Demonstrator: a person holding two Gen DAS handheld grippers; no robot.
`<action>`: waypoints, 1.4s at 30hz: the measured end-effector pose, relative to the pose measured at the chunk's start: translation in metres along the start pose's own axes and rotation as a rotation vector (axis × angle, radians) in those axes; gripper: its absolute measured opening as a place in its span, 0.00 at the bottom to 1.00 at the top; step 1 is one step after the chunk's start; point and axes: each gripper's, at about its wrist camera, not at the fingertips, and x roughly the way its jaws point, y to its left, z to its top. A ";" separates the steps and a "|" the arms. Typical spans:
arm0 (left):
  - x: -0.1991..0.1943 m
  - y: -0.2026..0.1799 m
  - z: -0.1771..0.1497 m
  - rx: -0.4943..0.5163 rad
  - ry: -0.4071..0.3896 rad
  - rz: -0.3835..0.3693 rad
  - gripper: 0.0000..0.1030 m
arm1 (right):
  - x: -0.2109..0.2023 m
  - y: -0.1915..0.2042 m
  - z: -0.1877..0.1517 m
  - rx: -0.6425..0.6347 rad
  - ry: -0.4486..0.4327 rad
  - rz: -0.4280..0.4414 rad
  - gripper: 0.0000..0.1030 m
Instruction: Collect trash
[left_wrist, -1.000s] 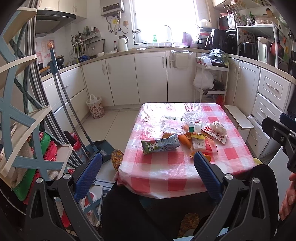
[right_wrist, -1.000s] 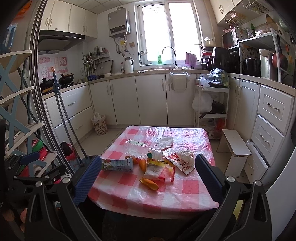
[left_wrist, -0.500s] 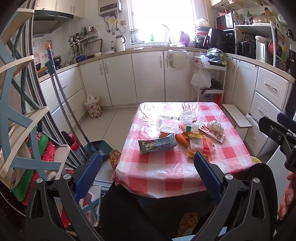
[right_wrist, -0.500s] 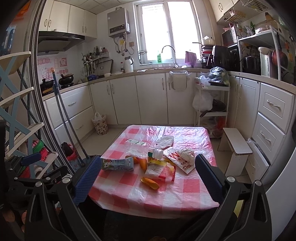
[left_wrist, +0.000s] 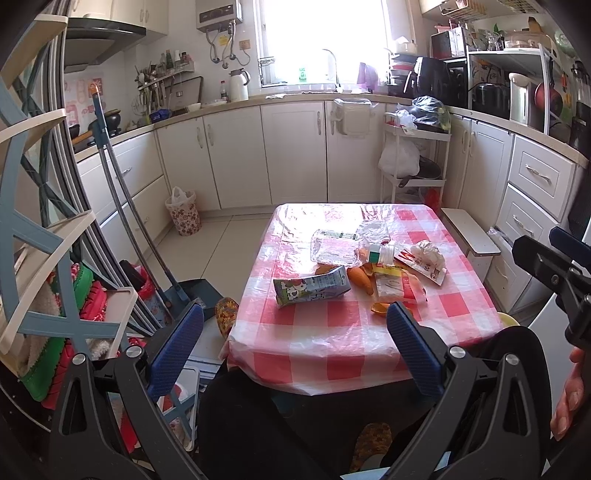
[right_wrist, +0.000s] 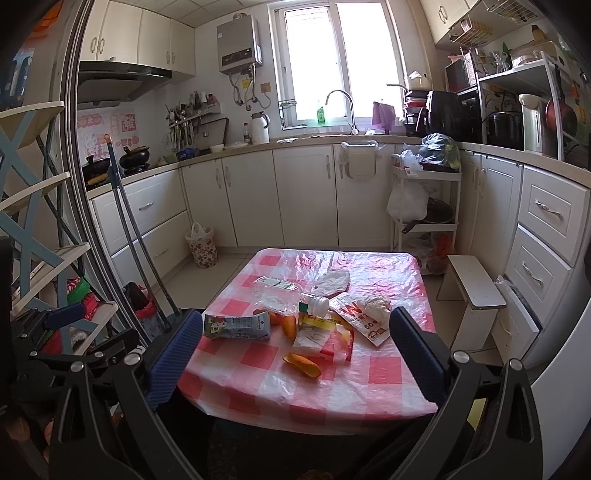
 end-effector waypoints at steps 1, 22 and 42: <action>0.000 0.000 0.000 0.000 0.000 0.001 0.93 | 0.000 0.001 0.000 0.000 0.000 0.000 0.95; 0.001 -0.006 0.000 -0.003 0.003 -0.008 0.93 | 0.001 0.002 -0.001 0.001 0.002 0.001 0.94; 0.001 -0.008 0.000 -0.005 0.004 -0.010 0.93 | 0.001 0.002 -0.001 0.002 0.003 0.001 0.95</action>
